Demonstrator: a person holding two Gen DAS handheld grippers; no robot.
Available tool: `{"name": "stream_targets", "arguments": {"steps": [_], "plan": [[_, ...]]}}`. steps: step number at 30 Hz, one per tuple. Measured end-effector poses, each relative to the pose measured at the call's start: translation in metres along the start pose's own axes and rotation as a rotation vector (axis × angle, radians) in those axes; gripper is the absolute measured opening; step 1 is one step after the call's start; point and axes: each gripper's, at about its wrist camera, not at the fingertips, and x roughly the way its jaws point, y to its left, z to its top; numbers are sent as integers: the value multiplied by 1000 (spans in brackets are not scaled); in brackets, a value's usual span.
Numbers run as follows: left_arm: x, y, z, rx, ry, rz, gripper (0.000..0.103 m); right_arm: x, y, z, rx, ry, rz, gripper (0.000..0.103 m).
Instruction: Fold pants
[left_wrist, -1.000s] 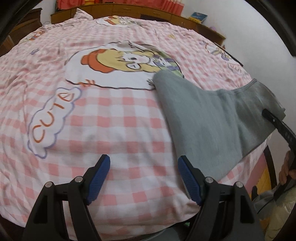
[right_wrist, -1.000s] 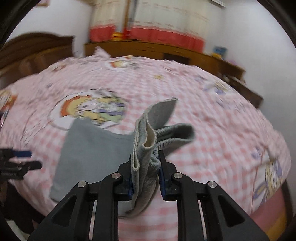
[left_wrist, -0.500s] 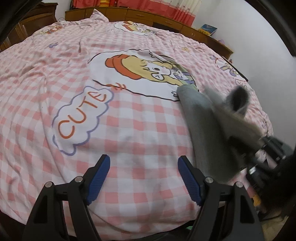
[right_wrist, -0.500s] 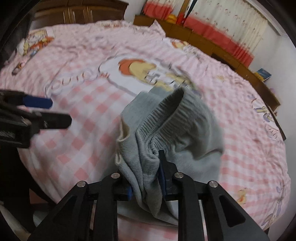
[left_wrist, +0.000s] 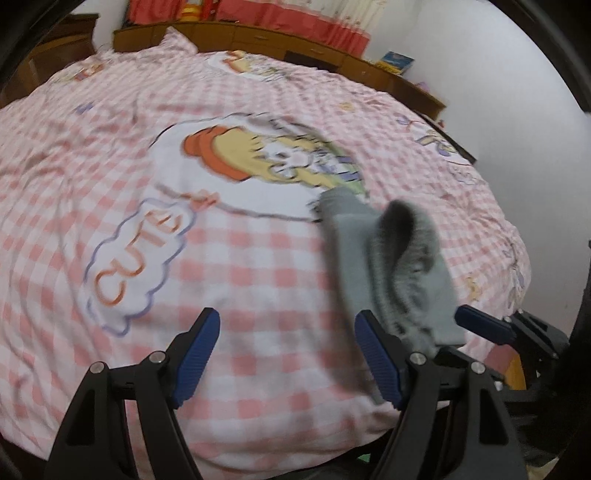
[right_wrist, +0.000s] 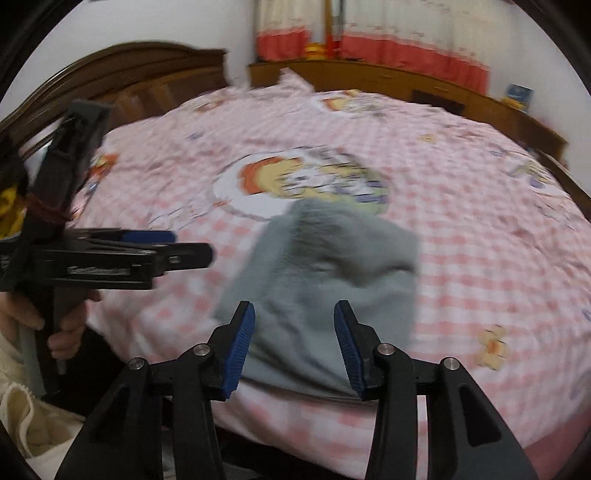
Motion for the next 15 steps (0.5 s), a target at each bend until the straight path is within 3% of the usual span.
{"name": "stream_targets", "arguments": {"steps": [3,5,8,12,14,15], "plan": [[2,-21,10,29,-7,-41,79,5,-27,-1,100,7,-72,45],[5,-39,18,52,-17,-65,77,11,-45,-3,184,7,-72,45],[9,-64,29,91,-49,-107,57,21,-63,-8,304,-3,-16,36],[26,-93,48,110,-49,-206,30,41,-63,-14,357,7,46,33],[38,-104,56,114,-30,-265,27,51,-60,-21,366,28,71,33],[47,-111,60,129,-23,-261,26,57,-57,-25,367,40,83,33]]}}
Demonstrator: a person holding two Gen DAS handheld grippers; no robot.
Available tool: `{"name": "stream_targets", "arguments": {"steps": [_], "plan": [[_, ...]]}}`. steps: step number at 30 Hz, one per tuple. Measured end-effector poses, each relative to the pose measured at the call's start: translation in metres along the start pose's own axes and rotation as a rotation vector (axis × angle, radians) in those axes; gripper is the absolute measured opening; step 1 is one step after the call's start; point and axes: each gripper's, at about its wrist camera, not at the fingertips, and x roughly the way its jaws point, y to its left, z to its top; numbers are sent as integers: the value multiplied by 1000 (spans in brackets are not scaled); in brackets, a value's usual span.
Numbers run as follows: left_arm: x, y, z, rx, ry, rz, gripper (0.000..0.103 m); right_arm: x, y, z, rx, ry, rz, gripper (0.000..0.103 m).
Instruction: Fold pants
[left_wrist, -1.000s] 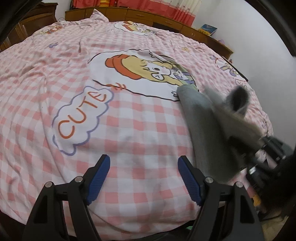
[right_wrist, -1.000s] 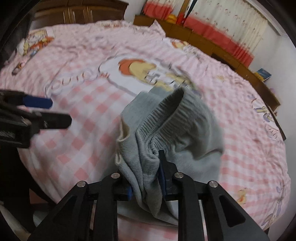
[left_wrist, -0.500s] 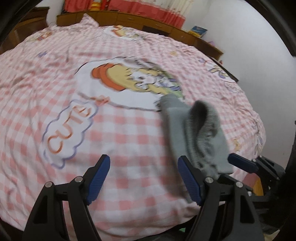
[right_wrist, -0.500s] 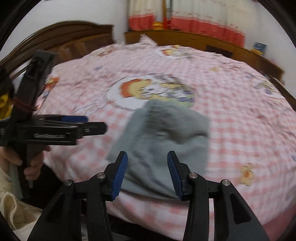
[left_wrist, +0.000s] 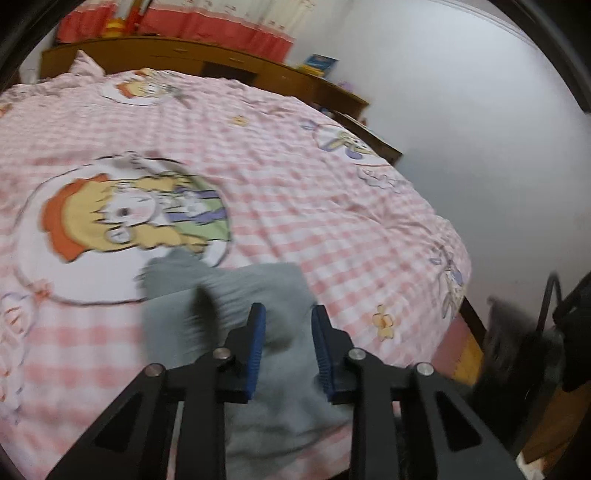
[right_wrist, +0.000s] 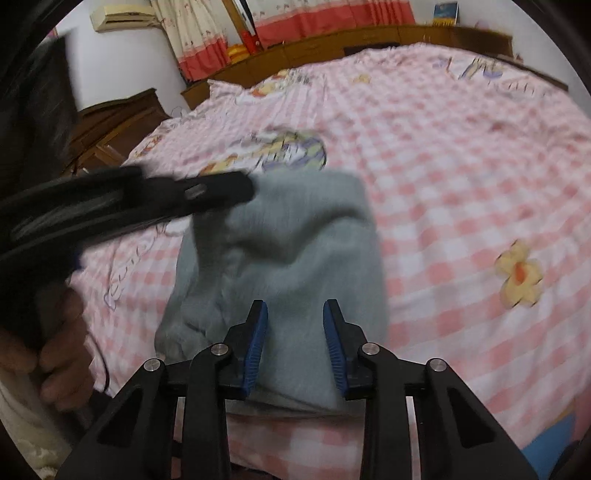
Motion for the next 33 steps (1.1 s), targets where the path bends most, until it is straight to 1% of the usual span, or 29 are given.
{"name": "stream_targets", "arguments": {"steps": [1,3,4,6,8,10,12,13,14,16,17,19,20,21,23,26,28,30,32,33], "plan": [[8,-2,2,18,9,28,26,3,0,-5,0,7,3,33],[28,-2,5,67,35,123,23,6,0,-13,-4,15,17,33],[39,3,6,78,57,172,20,6,0,-17,-10,15,23,33],[57,19,4,65,101,226,15,4,0,-20,-24,21,35,33],[65,35,0,39,118,223,11,1,0,-18,-25,30,39,33],[63,44,-1,5,116,192,10,-7,-4,-13,-2,30,44,33],[52,46,-2,-19,113,159,11,-18,-10,-7,15,-11,31,35],[45,46,-2,-25,110,147,16,-22,-14,-2,23,-38,7,38],[37,47,-5,-32,105,144,23,-24,-17,1,31,-56,-9,45],[20,48,-12,-45,82,151,60,-22,-29,9,69,-80,-23,49],[13,50,-17,-51,66,163,64,-17,-36,12,100,-71,-9,49],[6,52,-25,-62,64,167,65,-2,-48,18,170,-23,56,49],[7,55,-29,-73,78,167,65,7,-53,18,199,4,78,49],[11,60,-34,-94,97,174,66,14,-56,18,222,19,82,49],[16,66,-40,-128,118,168,67,25,-61,15,239,25,94,49],[22,73,-45,-201,117,97,69,30,-62,11,235,13,124,53],[26,72,-47,-211,123,76,69,34,-61,9,206,3,137,53],[31,67,-48,-190,127,66,68,36,-61,8,204,-5,142,52],[35,58,-48,-167,126,77,68,34,-58,8,204,-9,146,35],[36,53,-48,-143,121,89,67,30,-57,7,214,-20,154,31]]}}
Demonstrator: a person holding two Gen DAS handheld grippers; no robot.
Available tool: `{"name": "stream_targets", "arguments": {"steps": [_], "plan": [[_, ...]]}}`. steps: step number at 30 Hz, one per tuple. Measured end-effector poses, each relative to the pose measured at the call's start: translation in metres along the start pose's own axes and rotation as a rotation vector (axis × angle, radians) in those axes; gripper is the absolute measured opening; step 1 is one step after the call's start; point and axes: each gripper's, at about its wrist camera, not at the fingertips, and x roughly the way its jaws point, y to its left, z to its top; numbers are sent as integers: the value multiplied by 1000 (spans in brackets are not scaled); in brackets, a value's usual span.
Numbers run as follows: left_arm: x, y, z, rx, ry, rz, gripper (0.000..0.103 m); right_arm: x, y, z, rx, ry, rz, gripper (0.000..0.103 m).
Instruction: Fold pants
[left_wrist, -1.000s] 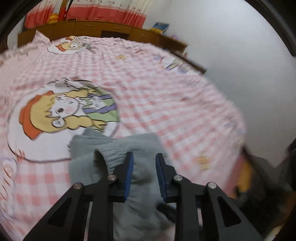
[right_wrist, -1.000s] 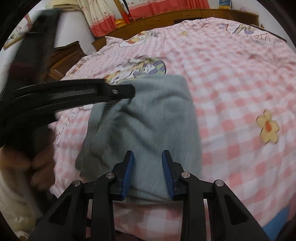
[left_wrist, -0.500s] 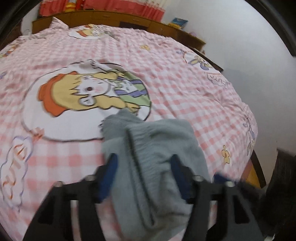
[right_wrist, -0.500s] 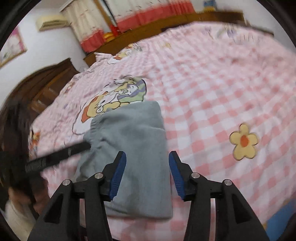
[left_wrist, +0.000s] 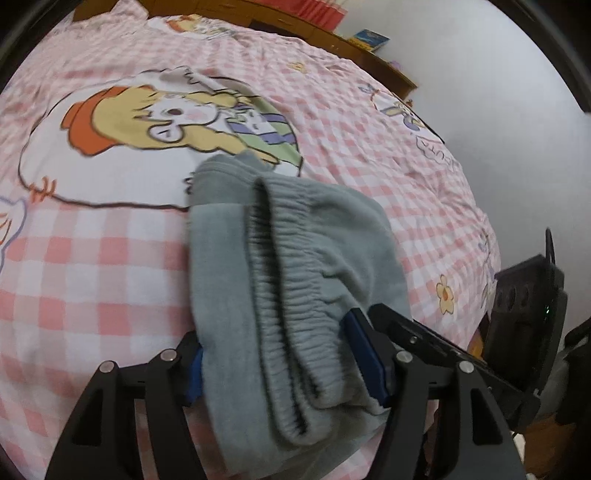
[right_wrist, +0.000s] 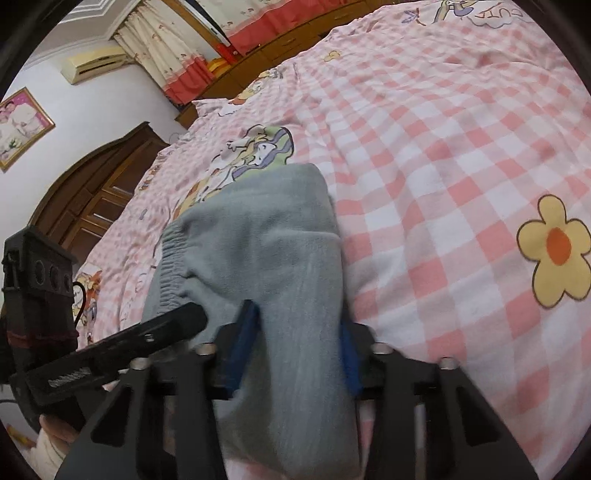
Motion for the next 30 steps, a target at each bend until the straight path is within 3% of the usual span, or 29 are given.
{"name": "stream_targets", "arguments": {"steps": [1,4,6,10,14,19,23,30], "plan": [[0,-3,-1,12,-6,7,60,-4,2,-1,6,-13,15,25],[-6,-6,-3,42,-27,14,43,-18,20,-1,-13,-52,11,24],[-14,-4,-3,31,-36,-21,40,-27,40,0,-52,-77,11,23],[-46,-2,2,50,-97,-41,39,-30,79,10,-115,-90,39,23],[-86,18,13,15,-169,-29,39,-4,117,23,-147,-44,112,23],[-123,62,27,-16,-208,70,39,40,172,30,-215,15,140,24],[-141,100,42,-45,-209,124,39,67,197,34,-220,45,122,24],[-119,152,49,-75,-143,101,39,117,189,19,-199,124,-42,27]]}}
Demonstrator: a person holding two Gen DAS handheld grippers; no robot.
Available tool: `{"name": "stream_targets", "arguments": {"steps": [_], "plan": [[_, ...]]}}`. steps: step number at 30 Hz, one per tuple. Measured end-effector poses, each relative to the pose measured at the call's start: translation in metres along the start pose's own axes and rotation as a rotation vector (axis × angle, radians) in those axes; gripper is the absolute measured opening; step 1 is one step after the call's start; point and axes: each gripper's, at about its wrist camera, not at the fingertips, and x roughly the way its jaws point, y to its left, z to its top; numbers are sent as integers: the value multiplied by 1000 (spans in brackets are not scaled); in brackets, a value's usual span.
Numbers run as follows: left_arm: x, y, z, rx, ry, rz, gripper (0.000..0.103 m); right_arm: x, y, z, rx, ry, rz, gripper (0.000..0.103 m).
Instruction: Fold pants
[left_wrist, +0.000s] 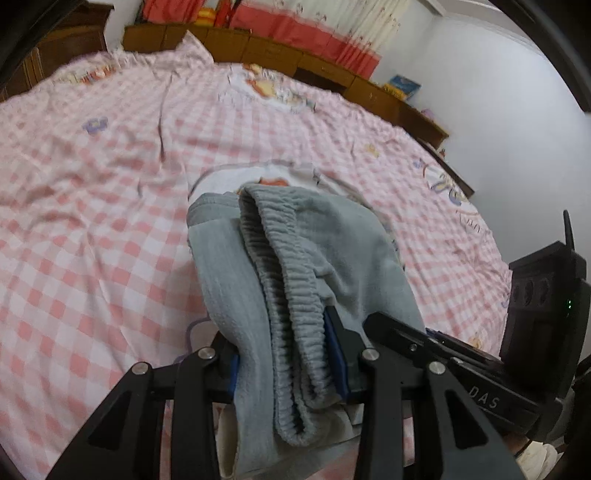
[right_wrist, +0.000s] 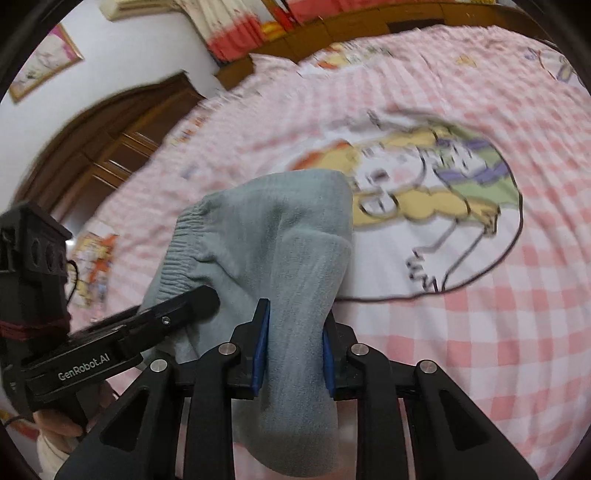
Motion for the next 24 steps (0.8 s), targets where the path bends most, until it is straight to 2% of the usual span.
{"name": "stream_targets", "arguments": {"steps": [3,7,11,16,19,20,22,24], "plan": [[32,12,-3,15,57,-1,40,14,-9,-4,-1,8,-22,30],[53,28,-11,-8,58,-29,46,9,-10,-1,-7,12,-2,31],[41,31,-8,-13,63,-54,46,-16,-4,3,2,-34,-29,31],[0,12,-5,23,-37,3,46,-26,2,3,-39,-84,-70,31],[-9,0,-8,40,-77,47,46,-28,4,-4,-55,-94,-63,30],[-9,-3,-10,43,-88,66,45,-29,5,-7,-69,-98,-64,30],[-8,-4,-16,43,-99,86,27,-26,7,-12,-109,-93,-77,29],[-6,-2,-22,41,-112,103,26,-18,6,-15,-129,-77,-105,29]]}}
